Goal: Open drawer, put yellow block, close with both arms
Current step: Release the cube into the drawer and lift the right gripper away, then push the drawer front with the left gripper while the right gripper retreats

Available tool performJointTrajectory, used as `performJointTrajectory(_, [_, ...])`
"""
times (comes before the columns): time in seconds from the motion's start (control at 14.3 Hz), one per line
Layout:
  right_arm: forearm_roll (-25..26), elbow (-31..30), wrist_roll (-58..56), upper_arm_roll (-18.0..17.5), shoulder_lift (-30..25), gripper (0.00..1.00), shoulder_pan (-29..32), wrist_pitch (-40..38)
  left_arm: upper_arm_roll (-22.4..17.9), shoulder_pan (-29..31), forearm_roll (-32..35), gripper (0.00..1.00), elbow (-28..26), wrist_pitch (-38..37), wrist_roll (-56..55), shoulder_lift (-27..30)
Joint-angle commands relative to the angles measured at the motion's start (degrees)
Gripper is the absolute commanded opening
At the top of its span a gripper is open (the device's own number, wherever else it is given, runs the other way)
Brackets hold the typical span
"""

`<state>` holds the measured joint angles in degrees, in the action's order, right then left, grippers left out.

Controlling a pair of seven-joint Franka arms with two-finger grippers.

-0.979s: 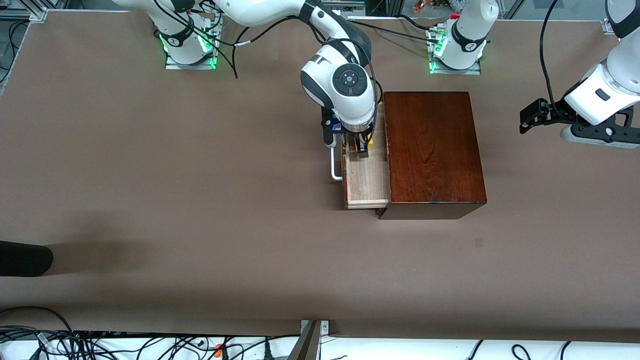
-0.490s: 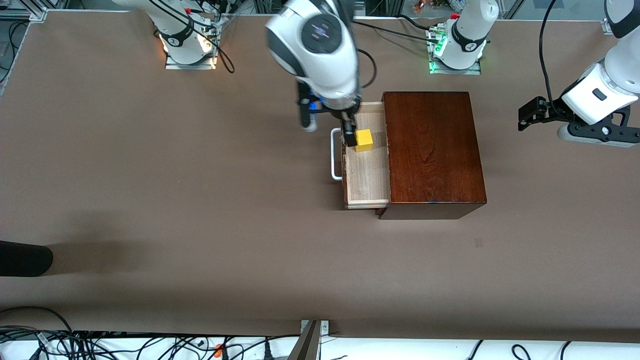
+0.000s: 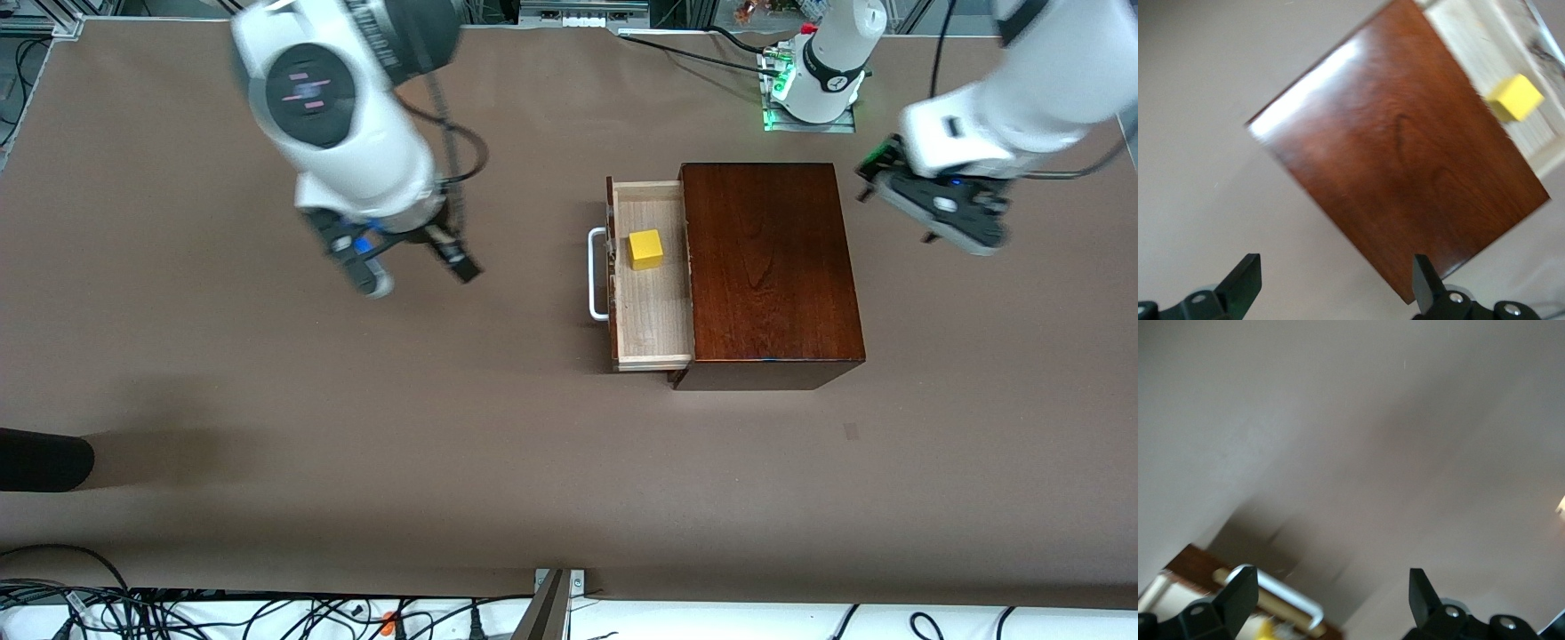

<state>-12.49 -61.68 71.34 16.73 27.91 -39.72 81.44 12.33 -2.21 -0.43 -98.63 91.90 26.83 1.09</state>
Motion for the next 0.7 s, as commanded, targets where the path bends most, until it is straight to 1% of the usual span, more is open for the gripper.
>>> performJointTrajectory(0.0, [0.01,-12.21,-17.32,6.71,-8.99,1.00,-0.71,0.65,6.27,-0.16,-2.55,1.00,1.86,-1.11,4.28,-5.02])
performJointTrajectory(0.07, [0.18,-14.33,-22.42,8.83,-10.75,1.00,-0.54,0.82,8.82,-0.17,-4.13,1.00,1.86,0.02,4.29,-7.48])
performJointTrajectory(0.14, [1.32,-16.61,-27.78,9.80,-12.60,1.00,0.68,1.17,11.11,-0.60,-4.84,1.00,1.95,3.34,4.29,-10.03])
performJointTrajectory(0.28, [4.30,-22.05,-37.19,9.29,-17.34,1.00,4.46,3.97,16.21,-2.53,-4.06,1.00,1.86,11.42,4.29,-14.68])
performJointTrajectory(0.35, [5.88,-24.95,-42.03,8.68,-19.62,1.00,6.56,5.64,17.71,-4.28,-3.88,1.00,1.77,15.20,4.20,-16.89])
performJointTrajectory(0.42, [7.12,-26.98,-46.69,7.19,-21.30,1.00,9.54,6.70,17.90,-6.91,-3.27,1.00,1.77,18.55,4.37,-18.56])
performJointTrajectory(0.49, [8.17,-27.79,-51.52,4.31,-22.36,1.00,14.18,7.06,17.90,-10.07,-1.35,1.00,1.77,22.41,5.68,-20.23])
performJointTrajectory(0.63, [10.72,-28.76,-59.27,-3.16,-23.94,1.00,23.85,7.33,17.90,-13.95,1.56,1.00,1.86,30.75,9.28,-24.36])
